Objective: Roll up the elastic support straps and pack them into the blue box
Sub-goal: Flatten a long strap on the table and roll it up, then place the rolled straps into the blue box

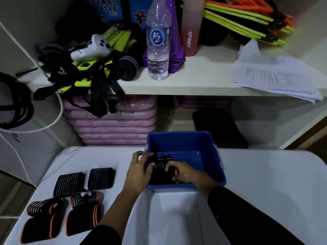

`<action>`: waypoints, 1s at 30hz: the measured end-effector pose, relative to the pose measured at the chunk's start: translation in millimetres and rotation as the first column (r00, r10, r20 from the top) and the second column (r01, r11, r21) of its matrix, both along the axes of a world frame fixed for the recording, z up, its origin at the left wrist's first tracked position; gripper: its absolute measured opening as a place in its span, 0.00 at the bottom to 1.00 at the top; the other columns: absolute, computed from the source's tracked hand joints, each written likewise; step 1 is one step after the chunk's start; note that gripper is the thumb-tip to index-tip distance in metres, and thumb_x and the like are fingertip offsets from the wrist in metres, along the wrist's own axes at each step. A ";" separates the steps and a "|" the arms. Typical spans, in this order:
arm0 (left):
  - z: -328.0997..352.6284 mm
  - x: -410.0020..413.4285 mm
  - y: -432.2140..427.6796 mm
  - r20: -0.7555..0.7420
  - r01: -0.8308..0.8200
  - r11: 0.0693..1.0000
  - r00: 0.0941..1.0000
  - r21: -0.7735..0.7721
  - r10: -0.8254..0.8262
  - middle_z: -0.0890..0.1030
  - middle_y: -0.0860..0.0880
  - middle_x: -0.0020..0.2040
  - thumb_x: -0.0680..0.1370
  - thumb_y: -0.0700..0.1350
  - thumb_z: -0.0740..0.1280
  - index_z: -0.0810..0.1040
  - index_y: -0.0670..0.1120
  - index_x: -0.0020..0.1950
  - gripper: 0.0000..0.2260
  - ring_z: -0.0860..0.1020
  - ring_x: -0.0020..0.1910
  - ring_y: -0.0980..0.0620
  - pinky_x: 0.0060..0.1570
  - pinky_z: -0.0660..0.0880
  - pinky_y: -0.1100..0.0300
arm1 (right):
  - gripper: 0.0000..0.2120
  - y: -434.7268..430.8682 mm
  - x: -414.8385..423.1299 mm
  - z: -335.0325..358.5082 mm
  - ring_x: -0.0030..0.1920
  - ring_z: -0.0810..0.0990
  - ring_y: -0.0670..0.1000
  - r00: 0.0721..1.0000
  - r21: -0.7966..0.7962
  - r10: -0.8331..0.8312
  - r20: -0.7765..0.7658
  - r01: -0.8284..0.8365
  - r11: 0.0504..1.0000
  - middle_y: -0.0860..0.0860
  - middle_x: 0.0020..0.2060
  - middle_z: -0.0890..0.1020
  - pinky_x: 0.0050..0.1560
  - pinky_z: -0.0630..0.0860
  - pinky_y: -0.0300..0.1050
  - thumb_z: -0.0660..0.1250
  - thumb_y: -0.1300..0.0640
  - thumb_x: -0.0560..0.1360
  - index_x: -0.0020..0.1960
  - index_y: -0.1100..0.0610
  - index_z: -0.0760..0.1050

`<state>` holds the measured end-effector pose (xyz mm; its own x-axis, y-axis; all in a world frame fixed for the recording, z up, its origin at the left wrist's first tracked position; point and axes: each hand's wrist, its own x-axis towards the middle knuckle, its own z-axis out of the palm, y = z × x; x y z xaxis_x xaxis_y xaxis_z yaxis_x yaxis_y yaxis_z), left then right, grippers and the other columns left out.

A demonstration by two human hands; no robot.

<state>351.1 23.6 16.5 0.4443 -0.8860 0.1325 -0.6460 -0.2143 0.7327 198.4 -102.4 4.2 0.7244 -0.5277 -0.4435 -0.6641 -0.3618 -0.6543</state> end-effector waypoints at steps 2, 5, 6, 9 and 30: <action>-0.3 -0.9 -0.5 0.003 0.000 1.000 1.000 0.004 0.000 0.67 0.49 0.63 0.77 0.44 0.63 0.72 0.51 0.65 0.16 0.74 0.48 0.54 0.50 0.76 0.59 | 0.18 0.0 -0.9 0.5 0.53 0.75 0.53 1.000 0.019 0.007 -0.012 -0.007 1.000 0.57 0.60 0.74 0.52 0.75 0.44 0.67 0.68 0.71 0.56 0.52 0.71; -0.2 -1.2 -0.7 0.011 0.003 1.000 1.000 0.000 -0.003 0.67 0.48 0.63 0.78 0.45 0.63 0.72 0.51 0.66 0.16 0.74 0.50 0.53 0.51 0.76 0.60 | 0.19 0.2 -3.1 4.8 0.53 0.74 0.51 1.000 0.065 0.022 -0.016 -0.021 0.998 0.54 0.60 0.73 0.49 0.71 0.39 0.68 0.67 0.72 0.59 0.52 0.70; -0.2 -0.7 -0.4 0.012 0.008 1.000 1.000 -0.009 -0.008 0.67 0.49 0.62 0.78 0.46 0.63 0.72 0.52 0.66 0.16 0.74 0.50 0.53 0.51 0.76 0.60 | 0.20 0.0 -4.1 6.5 0.54 0.74 0.51 1.000 0.082 0.026 -0.011 -0.025 0.996 0.53 0.61 0.73 0.51 0.71 0.39 0.68 0.66 0.72 0.60 0.52 0.71; 0.4 1.1 3.5 -0.003 0.015 0.999 1.000 -0.038 -0.015 0.69 0.50 0.60 0.79 0.49 0.60 0.73 0.54 0.65 0.14 0.75 0.52 0.52 0.51 0.77 0.57 | 0.19 0.5 -8.5 12.7 0.58 0.73 0.50 1.000 0.088 0.014 -0.004 -0.014 0.996 0.51 0.63 0.73 0.55 0.70 0.38 0.69 0.63 0.72 0.60 0.49 0.73; -35.3 69.1 194.5 0.008 -0.541 0.837 0.840 0.078 0.542 0.76 0.38 0.51 0.73 0.41 0.63 0.81 0.45 0.54 0.12 0.73 0.53 0.38 0.56 0.70 0.50 | 0.18 210.5 95.3 3.1 0.53 0.74 0.48 0.947 0.136 -0.033 0.318 -0.012 0.991 0.51 0.58 0.75 0.55 0.72 0.37 0.65 0.56 0.76 0.65 0.46 0.71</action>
<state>420.3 218.0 -18.8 0.8573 -0.5105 0.0662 -0.4006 -0.5808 0.7086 293.7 108.1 7.3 0.8342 -0.4877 -0.2573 -0.4160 -0.2503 -0.8743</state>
